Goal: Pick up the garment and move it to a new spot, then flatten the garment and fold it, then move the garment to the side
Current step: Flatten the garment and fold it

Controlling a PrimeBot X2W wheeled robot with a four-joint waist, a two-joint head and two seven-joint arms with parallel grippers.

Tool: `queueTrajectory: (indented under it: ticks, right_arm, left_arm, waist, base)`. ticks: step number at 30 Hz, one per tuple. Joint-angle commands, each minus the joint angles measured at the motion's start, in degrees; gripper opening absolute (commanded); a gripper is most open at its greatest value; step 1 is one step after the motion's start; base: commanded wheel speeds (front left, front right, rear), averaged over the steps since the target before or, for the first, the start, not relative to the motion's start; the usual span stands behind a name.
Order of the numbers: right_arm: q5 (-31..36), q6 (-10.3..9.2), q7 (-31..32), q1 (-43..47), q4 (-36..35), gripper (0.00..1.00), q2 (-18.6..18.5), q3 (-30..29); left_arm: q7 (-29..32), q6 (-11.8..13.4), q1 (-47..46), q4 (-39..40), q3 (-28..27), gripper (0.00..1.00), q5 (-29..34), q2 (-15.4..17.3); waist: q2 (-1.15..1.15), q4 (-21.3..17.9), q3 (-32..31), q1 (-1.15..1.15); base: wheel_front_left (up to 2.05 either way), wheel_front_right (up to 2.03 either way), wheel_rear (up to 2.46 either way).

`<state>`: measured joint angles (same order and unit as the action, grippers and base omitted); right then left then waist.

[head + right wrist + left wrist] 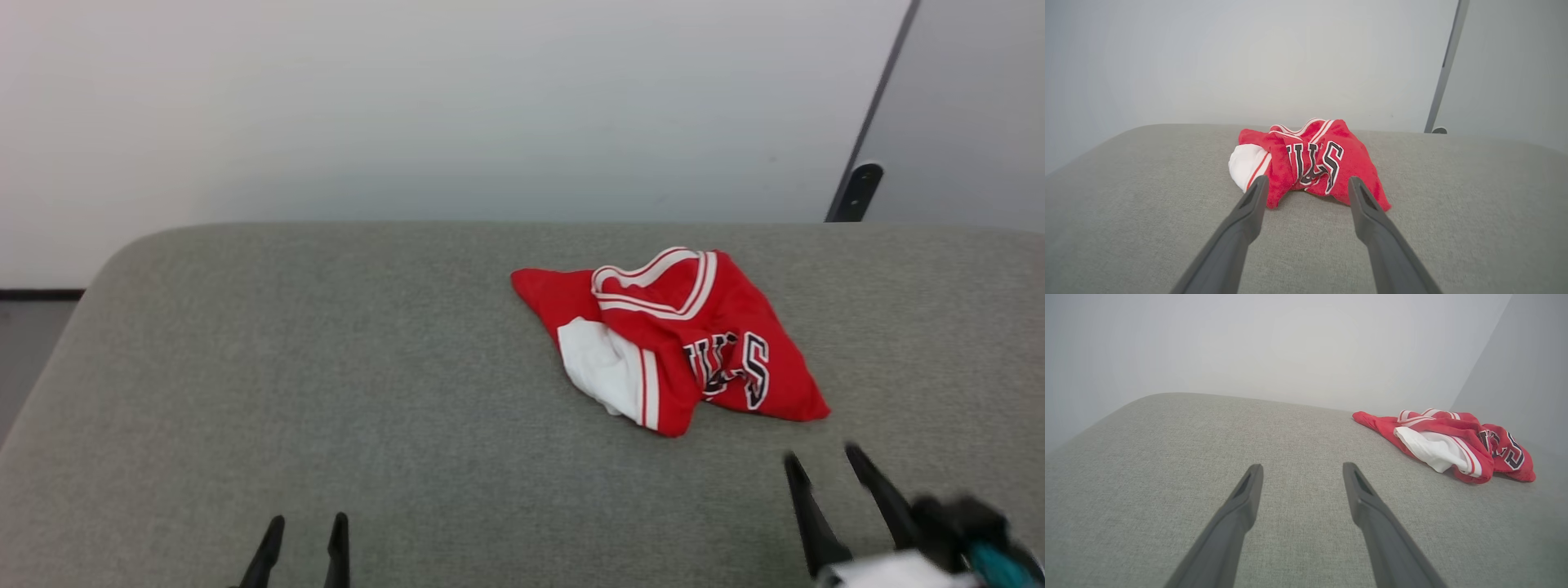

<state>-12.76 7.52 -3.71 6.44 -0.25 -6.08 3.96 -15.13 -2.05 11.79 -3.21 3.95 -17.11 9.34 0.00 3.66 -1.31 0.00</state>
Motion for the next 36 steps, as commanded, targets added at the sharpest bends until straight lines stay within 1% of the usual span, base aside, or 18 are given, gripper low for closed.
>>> queueTrajectory:
  ticks: [1, 4, 7, 10, 12, 15, 20, 23, 26, 28, 32, 33, 34, 35, 36]
  right_arm:
    - [0.8, -0.06, 1.1, -3.0, 0.0, 1.0, -0.9, 1.8]
    - [1.0, -0.06, 4.9, -8.9, 0.4, 1.0, -2.7, 6.0]
    - [1.0, -0.06, 10.8, -16.4, 2.6, 1.0, -5.6, 11.1]
    - [-0.5, -0.07, 16.6, -24.1, 5.8, 1.0, -8.1, 16.2]
    - [-2.7, -0.07, 20.6, -28.8, 8.2, 1.0, -10.0, 20.0]
    - [-4.6, -0.07, 26.0, -35.6, 11.3, 1.0, -13.9, 26.4]
    - [-8.0, -0.07, 32.5, -44.3, 15.9, 1.0, -19.2, 37.4]
    - [-10.7, -0.07, 35.3, -48.3, 16.9, 1.0, -22.4, 45.1]
    - [-12.8, -0.07, 36.1, -51.9, 17.2, 1.0, -24.7, 51.1]
    - [-13.5, -0.07, 35.9, -54.0, 17.8, 1.0, -25.8, 53.6]
    - [-14.2, -0.07, 34.5, -56.5, 19.5, 1.0, -26.5, 56.1]
    - [-13.8, -0.07, 34.2, -56.9, 19.9, 0.59, -26.7, 56.7]
    - [-13.9, -0.07, 33.9, -57.2, 20.3, 0.34, -26.7, 57.1]
    - [-14.0, -0.07, 33.6, -57.3, 20.8, 0.0, -26.6, 57.3]
    - [-13.7, -0.07, 33.4, -57.5, 21.2, 0.0, -26.7, 57.7]
  left_arm:
    - [0.0, -0.3, -0.7, -0.2, 0.1, 1.0, 0.2, -0.5]
    - [0.0, -0.6, -1.7, 0.0, 0.2, 1.0, 0.4, -1.5]
    - [0.0, -1.3, -3.2, -0.5, 0.6, 1.0, 0.6, -2.5]
    - [0.0, -2.0, -4.9, -1.3, 1.0, 1.0, 0.9, -3.4]
    - [0.0, -2.5, -6.1, -1.7, 1.0, 1.0, 1.0, -4.0]
    - [0.0, -3.1, -7.8, -2.4, 1.1, 1.0, 1.1, -4.7]
    - [0.0, -4.1, -10.4, -3.7, 1.1, 1.0, 0.7, -5.6]
    - [0.0, -4.6, -11.5, -4.7, 1.6, 1.0, 0.3, -6.0]
    - [0.0, -4.9, -12.4, -5.5, 2.0, 1.0, 0.0, -6.3]
    - [0.0, -5.1, -12.9, -5.8, 2.1, 1.0, -0.2, -6.4]
    - [0.0, -5.2, -13.4, -6.0, 2.4, 1.0, -0.9, -6.5]
    - [0.0, -5.2, -13.5, -6.0, 2.5, 1.0, -1.2, -6.5]
    - [0.0, -5.3, -13.5, -6.1, 2.6, 1.0, -1.4, -6.5]
    - [0.0, -5.3, -13.6, -6.2, 2.6, 1.0, -1.6, -6.5]
    - [0.0, -5.3, -13.7, -6.3, 2.5, 1.0, -1.7, -6.5]
  waist:
    - [0.0, 1.2, 0.9, 0.0]
    - [0.0, 2.6, 2.8, 0.0]
    - [0.0, 4.5, 4.9, 0.0]
    - [0.0, 6.8, 6.6, 0.0]
    - [0.0, 8.3, 8.0, 0.0]
    - [0.0, 10.4, 10.3, 0.0]
    - [0.0, 13.2, 13.8, 0.0]
    - [0.0, 14.5, 15.4, 0.0]
    - [0.0, 15.4, 16.7, 0.0]
    - [0.0, 15.8, 17.2, 0.0]
    - [0.0, 16.3, 17.8, 0.0]
    - [0.0, 16.4, 17.9, 0.0]
    - [0.0, 16.4, 18.0, 0.0]
    - [0.0, 16.4, 18.0, 0.0]
    - [0.0, 16.4, 18.1, 0.0]
  base:
    - [0.0, 0.0, 0.0]
    - [0.0, 0.0, 0.0]
    - [0.0, 0.0, 0.0]
    - [0.0, 0.0, 0.0]
    - [0.0, 0.0, 0.0]
    - [0.0, 0.0, 0.0]
    - [0.0, 0.0, 0.0]
    - [0.0, 0.0, 0.0]
    - [0.0, 0.0, 0.0]
    - [0.0, 0.0, 0.0]
    - [0.0, 0.0, 0.0]
    - [0.0, 0.0, 0.0]
    - [0.0, 0.0, 0.0]
    - [0.0, 0.0, 0.0]
    - [0.0, 0.0, 0.0]
